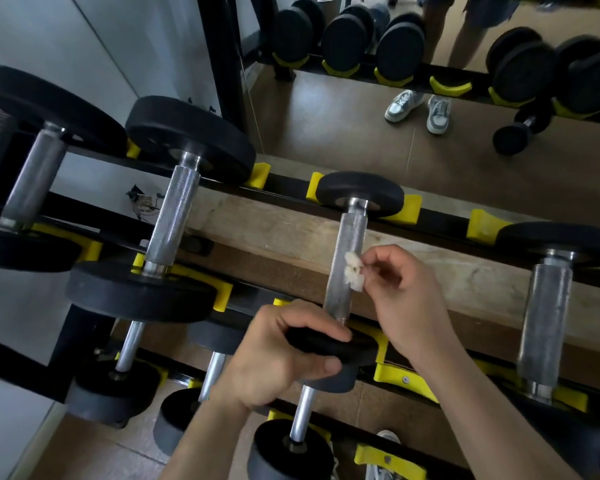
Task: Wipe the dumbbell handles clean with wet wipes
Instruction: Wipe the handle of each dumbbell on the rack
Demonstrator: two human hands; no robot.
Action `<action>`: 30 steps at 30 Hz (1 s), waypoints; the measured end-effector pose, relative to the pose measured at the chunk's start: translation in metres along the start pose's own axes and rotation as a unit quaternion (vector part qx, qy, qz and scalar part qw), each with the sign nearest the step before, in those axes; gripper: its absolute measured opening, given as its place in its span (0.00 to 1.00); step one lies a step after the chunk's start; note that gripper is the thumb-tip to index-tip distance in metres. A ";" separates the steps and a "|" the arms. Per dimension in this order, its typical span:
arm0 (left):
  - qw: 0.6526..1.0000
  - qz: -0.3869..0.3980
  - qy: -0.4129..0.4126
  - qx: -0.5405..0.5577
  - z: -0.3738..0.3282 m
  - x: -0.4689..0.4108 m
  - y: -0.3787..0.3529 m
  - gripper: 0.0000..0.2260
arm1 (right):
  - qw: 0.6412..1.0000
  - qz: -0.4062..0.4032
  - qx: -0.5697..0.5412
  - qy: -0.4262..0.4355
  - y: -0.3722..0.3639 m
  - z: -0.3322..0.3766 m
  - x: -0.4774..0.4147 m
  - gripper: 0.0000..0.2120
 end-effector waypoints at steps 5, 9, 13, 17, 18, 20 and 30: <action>0.992 0.001 -0.018 -0.122 -0.012 0.001 0.001 0.08 | 0.990 -0.076 0.050 0.106 -0.007 0.014 -0.017 0.08; 0.930 -0.145 -0.050 -0.335 -0.011 -0.001 -0.020 0.12 | 0.988 -0.098 0.044 0.114 -0.008 0.004 -0.006 0.06; 0.893 -0.224 -0.009 -0.389 -0.017 -0.003 -0.032 0.18 | 0.995 -0.036 0.053 0.073 -0.003 -0.001 0.001 0.07; 0.873 -0.242 -0.001 -0.423 -0.023 -0.006 -0.035 0.21 | 0.988 -0.025 0.076 0.132 -0.002 0.010 -0.006 0.05; 0.879 -0.242 0.004 -0.410 -0.022 -0.006 -0.036 0.22 | 0.982 -0.064 0.078 0.159 -0.003 0.013 -0.013 0.03; 0.900 -0.248 0.003 -0.357 -0.019 -0.004 -0.036 0.21 | 0.970 -0.134 0.071 0.192 -0.006 0.016 -0.025 0.02; 0.957 -0.160 -0.031 -0.240 -0.011 -0.014 -0.001 0.19 | 0.961 -0.191 0.053 0.194 -0.011 0.009 -0.028 0.01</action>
Point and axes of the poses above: each hand's wrist, its own x-axis away from the middle knuckle, its own y-axis out of the back of the hand, z = x × y, the point moved 4 cm from there along -x, towards the middle knuckle, and after that the axes turned 10 degrees about -z, right-handed, at the moved point
